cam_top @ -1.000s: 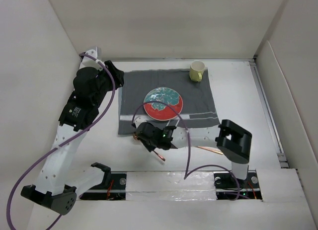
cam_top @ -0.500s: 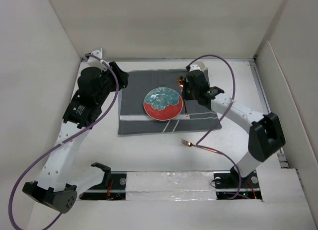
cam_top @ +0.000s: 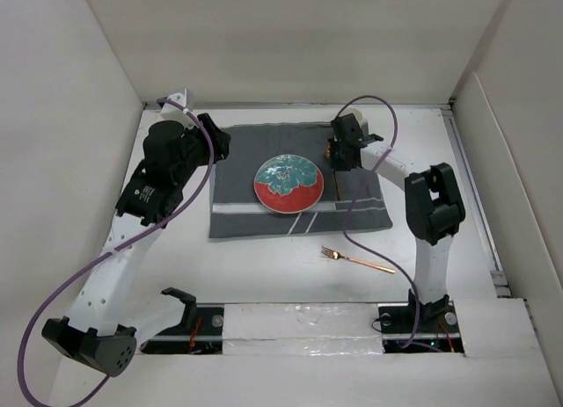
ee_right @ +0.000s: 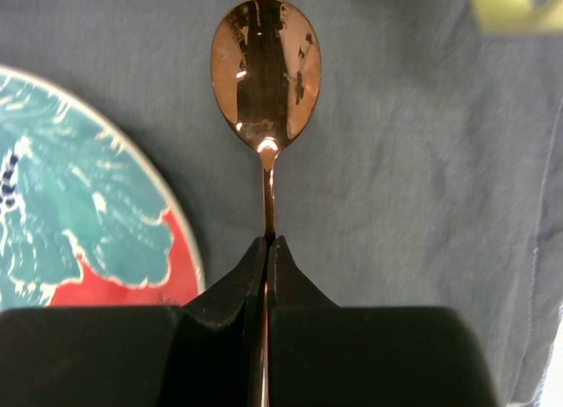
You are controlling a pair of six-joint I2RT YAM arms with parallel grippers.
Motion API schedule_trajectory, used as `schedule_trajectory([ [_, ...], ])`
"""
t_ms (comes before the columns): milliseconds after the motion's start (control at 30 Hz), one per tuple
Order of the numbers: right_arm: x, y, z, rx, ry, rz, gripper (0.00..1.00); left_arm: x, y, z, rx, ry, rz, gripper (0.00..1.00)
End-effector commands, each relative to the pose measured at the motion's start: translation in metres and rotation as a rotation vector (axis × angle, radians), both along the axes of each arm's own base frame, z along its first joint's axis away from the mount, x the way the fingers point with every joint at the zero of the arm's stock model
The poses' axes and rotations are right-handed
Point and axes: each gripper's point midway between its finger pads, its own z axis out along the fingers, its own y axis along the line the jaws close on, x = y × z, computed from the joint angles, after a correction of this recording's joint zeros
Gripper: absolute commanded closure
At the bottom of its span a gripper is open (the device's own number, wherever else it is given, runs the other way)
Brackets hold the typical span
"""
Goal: Set the dinner table for one person
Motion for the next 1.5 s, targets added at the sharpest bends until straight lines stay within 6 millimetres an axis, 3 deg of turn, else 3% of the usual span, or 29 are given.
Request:
schedule_trajectory([
  [0,0.016,-0.009,0.015,-0.011,-0.017,-0.018,1.0,0.0,-0.002,0.009,-0.017,-0.041,-0.009,0.61],
  [400,0.009,-0.016,-0.006,-0.042,0.032,-0.061,0.99,0.0,-0.004,0.01,-0.024,-0.037,-0.019,0.61],
  [433,0.008,-0.017,-0.005,-0.039,0.031,-0.062,0.95,0.0,-0.004,0.01,-0.025,-0.037,-0.021,0.61],
  [567,0.006,-0.013,0.007,-0.003,0.017,-0.061,0.52,-0.001,-0.004,0.011,-0.025,-0.035,-0.022,0.61],
  [633,0.004,-0.012,0.023,0.021,-0.012,-0.065,0.45,-0.003,-0.004,0.013,-0.028,-0.039,-0.022,0.61],
  [667,0.002,-0.01,0.046,0.051,-0.053,-0.061,0.44,-0.003,-0.004,0.013,-0.029,-0.037,-0.026,0.61],
  [733,-0.012,-0.011,0.053,0.077,-0.054,-0.056,0.44,-0.003,-0.005,0.013,-0.033,-0.038,-0.029,0.61],
  [767,-0.021,-0.007,0.077,0.108,-0.096,-0.039,0.47,-0.004,-0.006,0.012,-0.033,-0.036,-0.033,0.61],
  [800,-0.039,-0.012,0.065,0.107,-0.065,-0.039,0.53,-0.004,-0.006,0.01,-0.032,-0.031,-0.033,0.61],
  [833,-0.052,-0.009,0.065,0.114,-0.059,-0.02,0.68,-0.004,-0.006,0.012,-0.038,-0.039,-0.034,0.61],
  [867,-0.068,-0.005,0.066,0.13,-0.05,0.002,1.0,-0.004,-0.006,0.011,-0.038,-0.037,-0.035,0.61],
  [900,-0.083,-0.009,0.081,0.158,-0.073,0.007,1.0,-0.004,-0.006,0.009,-0.037,-0.036,-0.035,0.62],
  [933,-0.112,-0.013,0.058,0.139,-0.006,0.024,1.0,-0.004,-0.005,0.009,-0.036,-0.038,-0.033,0.62],
  [1000,-0.153,-0.017,0.058,0.151,0.038,0.039,1.0,-0.005,-0.004,0.009,-0.034,-0.04,-0.029,0.62],
  [1033,-0.177,-0.025,0.04,0.129,0.103,0.031,1.0,-0.004,-0.003,0.009,-0.031,-0.045,-0.023,0.62],
  [1100,-0.214,-0.032,0.029,0.118,0.196,-0.001,1.0,-0.003,-0.003,0.01,-0.026,-0.048,-0.021,0.62],
  [1133,-0.228,-0.033,0.03,0.119,0.206,-0.014,0.97,-0.002,-0.003,0.009,-0.021,-0.048,-0.019,0.62],
  [1167,-0.234,-0.024,0.032,0.122,0.19,-0.008,0.83,0.001,0.0,0.009,-0.015,-0.049,-0.01,0.62],
  [1200,-0.253,-0.011,0.034,0.131,0.229,-0.022,0.79,0.002,0.001,0.011,-0.01,-0.054,-0.005,0.62],
  [1267,-0.264,-0.005,0.029,0.129,0.308,-0.022,0.68,0.004,0.003,0.013,-0.003,-0.061,0.002,0.62],
  [1333,-0.276,-0.001,0.013,0.088,0.383,-0.015,0.66,0.005,0.003,0.015,0.001,-0.07,0.003,0.62],
  [1467,-0.285,-0.018,-0.004,-0.066,0.438,-0.033,0.55,0.005,0.004,0.018,0.01,-0.083,0.005,0.62],
])
